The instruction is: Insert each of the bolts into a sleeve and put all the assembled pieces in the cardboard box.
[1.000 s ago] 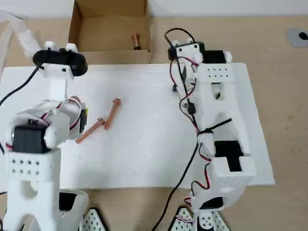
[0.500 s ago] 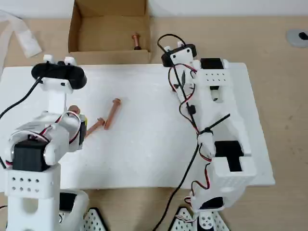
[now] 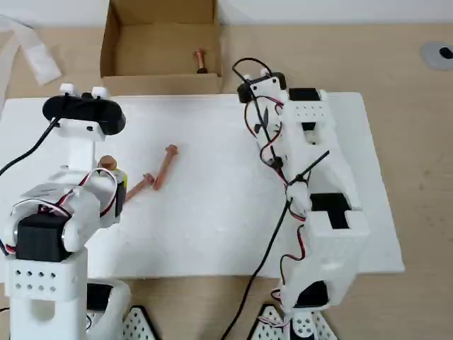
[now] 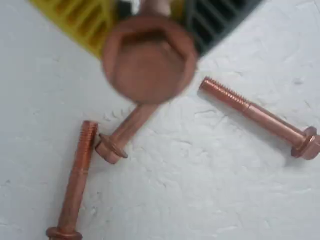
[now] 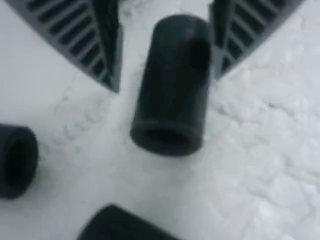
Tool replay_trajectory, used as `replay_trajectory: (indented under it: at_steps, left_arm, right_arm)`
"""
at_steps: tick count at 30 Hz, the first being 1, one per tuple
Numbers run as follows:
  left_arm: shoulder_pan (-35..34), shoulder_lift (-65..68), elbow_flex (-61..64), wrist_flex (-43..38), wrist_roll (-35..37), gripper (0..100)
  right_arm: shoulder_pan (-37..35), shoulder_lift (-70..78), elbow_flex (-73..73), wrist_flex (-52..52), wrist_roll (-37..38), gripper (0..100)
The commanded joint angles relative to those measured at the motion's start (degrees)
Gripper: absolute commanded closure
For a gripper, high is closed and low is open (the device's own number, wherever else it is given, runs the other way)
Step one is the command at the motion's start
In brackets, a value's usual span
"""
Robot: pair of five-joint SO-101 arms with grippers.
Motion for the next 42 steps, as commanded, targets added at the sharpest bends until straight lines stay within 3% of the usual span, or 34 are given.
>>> replay_trajectory:
  at_steps: [1, 16, 20, 30, 35, 42]
  left_arm:
    - [0.35, -1.01, -0.35, -0.44, -0.44, 99]
    - [0.26, -1.01, -0.53, -0.09, -0.26, 99]
    - [0.26, -1.01, -0.79, -0.09, -0.26, 99]
    - [0.26, -1.01, -0.88, -0.09, -0.26, 99]
    - [0.26, -1.01, -3.25, 1.67, -0.26, 99]
    - [0.26, -1.01, -9.05, 6.24, -0.26, 99]
  right_arm:
    - [0.84, 0.66, -2.86, -0.79, -0.35, 86.4]
    - [0.84, 5.05, -2.68, -0.44, -0.26, 87.2]
    - [0.84, 5.14, -2.77, 0.35, -0.26, 98.4]
    - [0.40, 4.53, -3.12, 3.25, -0.35, 98.9]
    - [0.31, -2.24, -10.07, 13.10, -0.26, 98.9]
    - [-2.15, -22.73, -16.40, 23.21, -0.18, 98.9]
